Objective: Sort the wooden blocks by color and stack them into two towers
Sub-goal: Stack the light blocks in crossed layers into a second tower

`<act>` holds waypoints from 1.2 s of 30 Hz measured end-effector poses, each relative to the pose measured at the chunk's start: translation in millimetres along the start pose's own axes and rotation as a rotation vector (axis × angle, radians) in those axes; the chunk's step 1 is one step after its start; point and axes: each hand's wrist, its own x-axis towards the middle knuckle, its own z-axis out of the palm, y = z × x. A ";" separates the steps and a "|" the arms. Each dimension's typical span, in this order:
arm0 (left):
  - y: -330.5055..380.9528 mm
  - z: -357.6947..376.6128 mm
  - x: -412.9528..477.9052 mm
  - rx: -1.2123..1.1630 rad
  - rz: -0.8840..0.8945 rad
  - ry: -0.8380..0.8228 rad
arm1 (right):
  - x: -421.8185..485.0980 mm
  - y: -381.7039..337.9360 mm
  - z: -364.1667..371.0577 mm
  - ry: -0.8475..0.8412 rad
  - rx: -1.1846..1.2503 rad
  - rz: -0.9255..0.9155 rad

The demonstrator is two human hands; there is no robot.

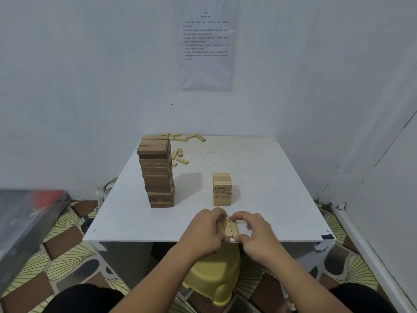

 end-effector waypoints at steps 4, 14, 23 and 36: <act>-1.8 0.2 -1.1 -0.017 -0.002 0.004 | -1.4 1.4 0.1 0.000 0.029 0.010; -4.4 -10.4 -10.2 -0.061 0.001 -0.037 | -1.7 0.9 -7.7 0.037 0.118 -0.021; -17.6 -17.7 -27.8 -0.159 -0.029 0.045 | -15.0 -35.1 34.9 0.224 -0.377 0.084; -30.4 -13.6 -38.1 -0.297 -0.064 0.157 | 5.6 -35.3 12.5 -0.119 -0.338 -0.252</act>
